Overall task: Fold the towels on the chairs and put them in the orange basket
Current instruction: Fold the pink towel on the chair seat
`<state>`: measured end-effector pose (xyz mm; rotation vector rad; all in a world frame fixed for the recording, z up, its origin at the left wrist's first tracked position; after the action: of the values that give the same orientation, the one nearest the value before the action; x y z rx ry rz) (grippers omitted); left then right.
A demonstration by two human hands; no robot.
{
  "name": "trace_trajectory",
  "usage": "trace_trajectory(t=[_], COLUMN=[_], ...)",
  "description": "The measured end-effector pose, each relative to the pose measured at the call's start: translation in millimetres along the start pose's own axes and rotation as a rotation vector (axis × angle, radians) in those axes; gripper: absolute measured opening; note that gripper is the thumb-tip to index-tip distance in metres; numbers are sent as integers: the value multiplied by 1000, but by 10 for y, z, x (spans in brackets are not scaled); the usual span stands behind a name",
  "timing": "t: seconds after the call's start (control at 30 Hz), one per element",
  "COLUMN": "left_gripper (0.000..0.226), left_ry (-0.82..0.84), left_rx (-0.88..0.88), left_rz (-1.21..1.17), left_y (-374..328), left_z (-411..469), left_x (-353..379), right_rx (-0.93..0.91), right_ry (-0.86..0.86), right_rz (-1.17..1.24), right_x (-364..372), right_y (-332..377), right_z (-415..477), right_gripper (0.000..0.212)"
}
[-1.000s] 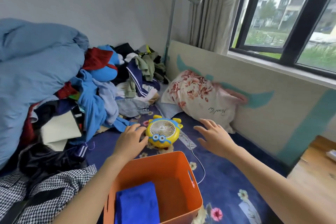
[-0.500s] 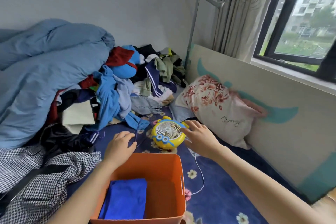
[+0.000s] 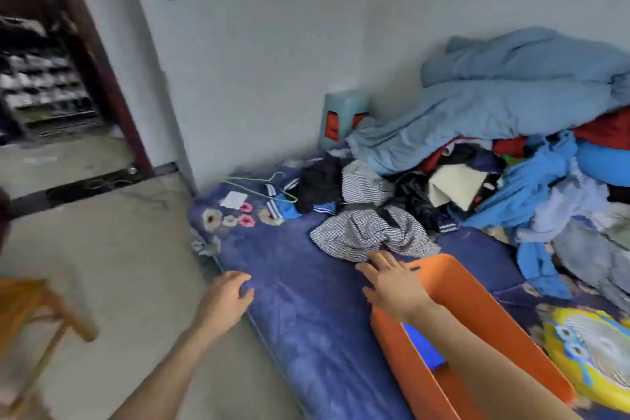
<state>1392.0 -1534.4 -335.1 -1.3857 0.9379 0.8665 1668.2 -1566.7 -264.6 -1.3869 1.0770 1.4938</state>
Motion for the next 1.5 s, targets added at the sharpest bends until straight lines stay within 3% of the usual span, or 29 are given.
trace_trajectory(t=[0.13, 0.23, 0.3, 0.37, 0.63, 0.73, 0.77, 0.83, 1.13, 1.37, 1.5], left_gripper=[34, 41, 34, 31, 32, 31, 31, 31, 30, 30, 30], left_ry=[-121, -194, -238, -262, -359, -359, -353, -328, -303, -446, -417], left_rx=[-276, -442, -555, -641, -889, -933, -928, -928, -964, -1147, -1227], left_rz=[35, -7, -31, -70, -46, -57, -66, -94, -152, -182, -199], left_y=[1046, 1707, 2179, 2540, 4099, 4378, 4430, 4482, 4684, 4938, 4959], left_z=[-642, -1254, -1694, -2053, -3134, -3248, -3219, -3119, -2267, -1728, -1460], left_x=[-637, -846, -946, -1048, -1719, -1725, -1688, -1581, -1489, -1712, -1624], right_rx=[-265, -382, -488, -609, -777, -824, -796, -798, -722, -858, -953], right_ry=[43, 117, 207, 139, 236, 230, 317, 264, 337, 360, 406], right_rz=[-31, -56, -4, 28, 32, 111, 97, 82, 89, 51, 50], right_x=[254, 337, 363, 386, 751, 751, 816, 835, 1040, 1023, 1099], right_y=[1049, 1865, 2531, 3096, 4950, 5202, 5229, 5245, 5172, 5513, 5818], right_z=[598, 835, 922, 980, 1127, 1189, 1231, 1407, 2558, 3481, 3820], right_gripper=[39, 45, 46, 43, 48, 46, 45, 46, 49, 48, 49])
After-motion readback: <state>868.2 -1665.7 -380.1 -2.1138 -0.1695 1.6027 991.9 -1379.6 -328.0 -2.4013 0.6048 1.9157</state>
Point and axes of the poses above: each hand's wrist, its own z-axis towards the middle knuckle, its own x-axis out of the palm, y = z × x, the point moved 8 cm from there along z, towards the middle knuckle, and after that the axes turned 11 degrees about z, right-handed, at the moved point
